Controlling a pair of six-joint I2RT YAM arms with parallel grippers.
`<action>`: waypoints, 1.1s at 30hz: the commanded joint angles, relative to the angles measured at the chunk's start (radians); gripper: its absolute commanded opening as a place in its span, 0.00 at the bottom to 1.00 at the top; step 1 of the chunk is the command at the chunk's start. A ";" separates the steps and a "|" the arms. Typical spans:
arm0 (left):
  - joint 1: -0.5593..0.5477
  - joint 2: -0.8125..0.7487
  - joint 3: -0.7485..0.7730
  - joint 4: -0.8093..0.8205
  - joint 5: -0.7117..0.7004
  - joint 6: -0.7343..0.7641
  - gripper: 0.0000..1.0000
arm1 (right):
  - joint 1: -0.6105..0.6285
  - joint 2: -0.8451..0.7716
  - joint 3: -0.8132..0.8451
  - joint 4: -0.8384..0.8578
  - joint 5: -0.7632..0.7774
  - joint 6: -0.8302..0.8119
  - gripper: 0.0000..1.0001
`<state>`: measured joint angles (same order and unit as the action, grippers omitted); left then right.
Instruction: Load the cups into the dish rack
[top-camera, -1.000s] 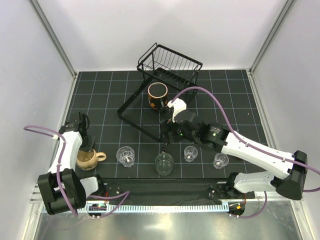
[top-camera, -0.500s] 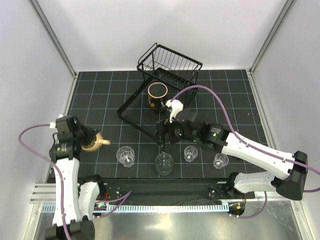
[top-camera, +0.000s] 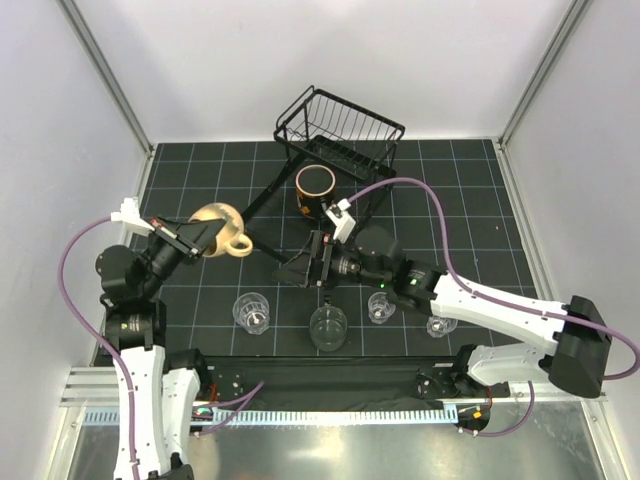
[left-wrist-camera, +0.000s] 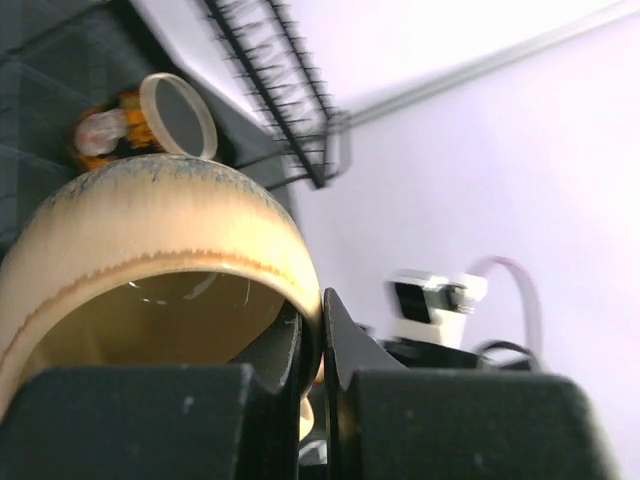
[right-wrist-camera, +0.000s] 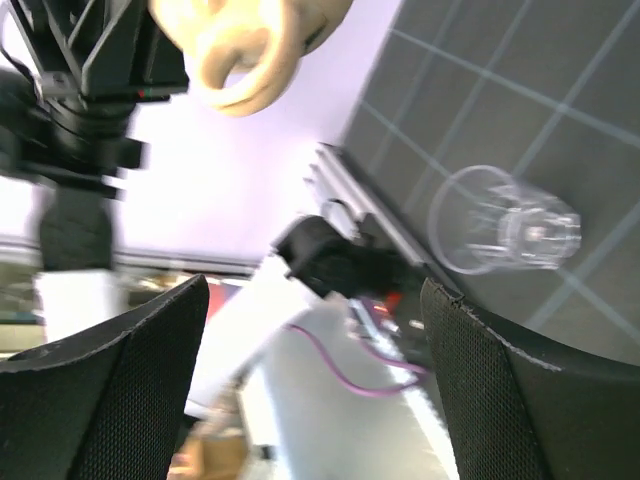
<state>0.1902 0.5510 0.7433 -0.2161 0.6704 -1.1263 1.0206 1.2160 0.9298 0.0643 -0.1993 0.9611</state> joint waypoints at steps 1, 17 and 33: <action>-0.005 -0.039 -0.059 0.505 0.106 -0.228 0.00 | 0.010 0.034 -0.046 0.337 -0.035 0.260 0.86; -0.031 -0.089 -0.107 0.859 0.121 -0.408 0.00 | 0.030 0.108 0.047 0.482 -0.002 0.341 0.86; -0.060 -0.095 -0.120 0.906 0.141 -0.437 0.00 | 0.065 0.275 0.175 0.666 -0.035 0.373 0.61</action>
<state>0.1364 0.4747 0.6006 0.5510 0.8310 -1.5452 1.0801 1.4757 1.0588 0.6231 -0.2302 1.3155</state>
